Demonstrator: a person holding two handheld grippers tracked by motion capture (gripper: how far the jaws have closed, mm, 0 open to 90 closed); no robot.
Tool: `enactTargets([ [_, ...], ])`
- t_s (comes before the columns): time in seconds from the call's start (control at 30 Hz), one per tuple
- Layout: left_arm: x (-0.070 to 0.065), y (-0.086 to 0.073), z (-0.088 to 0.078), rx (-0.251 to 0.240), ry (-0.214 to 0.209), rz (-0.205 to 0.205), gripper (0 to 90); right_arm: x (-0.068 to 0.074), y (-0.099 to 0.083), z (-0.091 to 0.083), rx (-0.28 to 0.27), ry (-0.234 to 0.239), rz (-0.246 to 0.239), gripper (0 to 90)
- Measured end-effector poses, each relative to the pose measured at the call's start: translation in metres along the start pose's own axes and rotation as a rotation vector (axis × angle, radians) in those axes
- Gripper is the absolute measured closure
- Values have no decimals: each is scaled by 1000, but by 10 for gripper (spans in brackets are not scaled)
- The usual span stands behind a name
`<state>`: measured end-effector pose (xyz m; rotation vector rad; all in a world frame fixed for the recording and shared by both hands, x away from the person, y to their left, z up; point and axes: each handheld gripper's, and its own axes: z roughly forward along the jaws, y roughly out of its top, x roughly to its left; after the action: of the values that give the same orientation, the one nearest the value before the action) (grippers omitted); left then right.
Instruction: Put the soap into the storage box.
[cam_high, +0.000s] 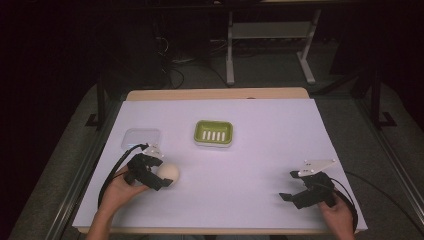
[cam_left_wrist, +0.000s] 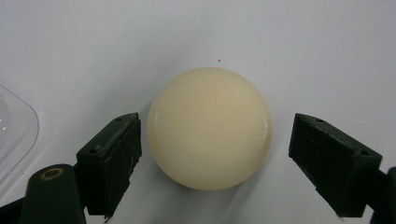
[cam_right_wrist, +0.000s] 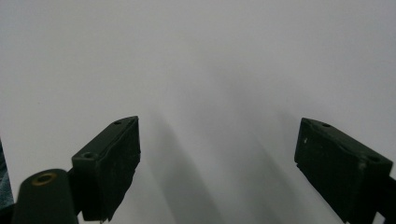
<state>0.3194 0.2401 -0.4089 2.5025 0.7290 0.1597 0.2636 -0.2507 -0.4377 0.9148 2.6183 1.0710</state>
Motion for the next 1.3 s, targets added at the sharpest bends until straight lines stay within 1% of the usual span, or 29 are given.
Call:
enactTargets([
  [0.07,0,1,3,15,2,2,166,0,0,0,-1,1,0,136],
  [0.2,-2,2,6,23,13,9,167,0,0,0,1,1,0,136],
  [0.27,-2,3,7,23,15,6,167,0,0,0,1,1,1,136],
  [0.3,-3,3,10,34,22,11,168,0,0,1,1,3,1,136],
  [0.33,-3,3,10,34,22,11,169,0,0,1,1,3,1,136],
  [0.4,-3,2,12,40,28,7,169,1,0,1,7,7,3,136],
  [0.5,-2,2,13,40,24,0,171,1,0,1,10,7,1,136],
  [0.63,-2,3,16,49,30,3,180,1,0,1,5,6,0,136],
  [0.67,-2,3,18,60,38,11,183,1,0,1,7,7,2,136],
  [0.77,-1,4,19,64,40,10,208,1,0,2,7,7,0,136],
  [0.8,-1,4,19,65,34,4,209,1,0,2,6,7,0,136],
  [0.93,0,4,21,65,32,3,211,1,0,2,9,8,0,136],
  [1.07,-1,5,22,73,39,10,215,1,0,1,4,7,-3,136],
  [1.3,-2,5,23,74,44,8,221,1,0,2,6,9,-5,136],
])
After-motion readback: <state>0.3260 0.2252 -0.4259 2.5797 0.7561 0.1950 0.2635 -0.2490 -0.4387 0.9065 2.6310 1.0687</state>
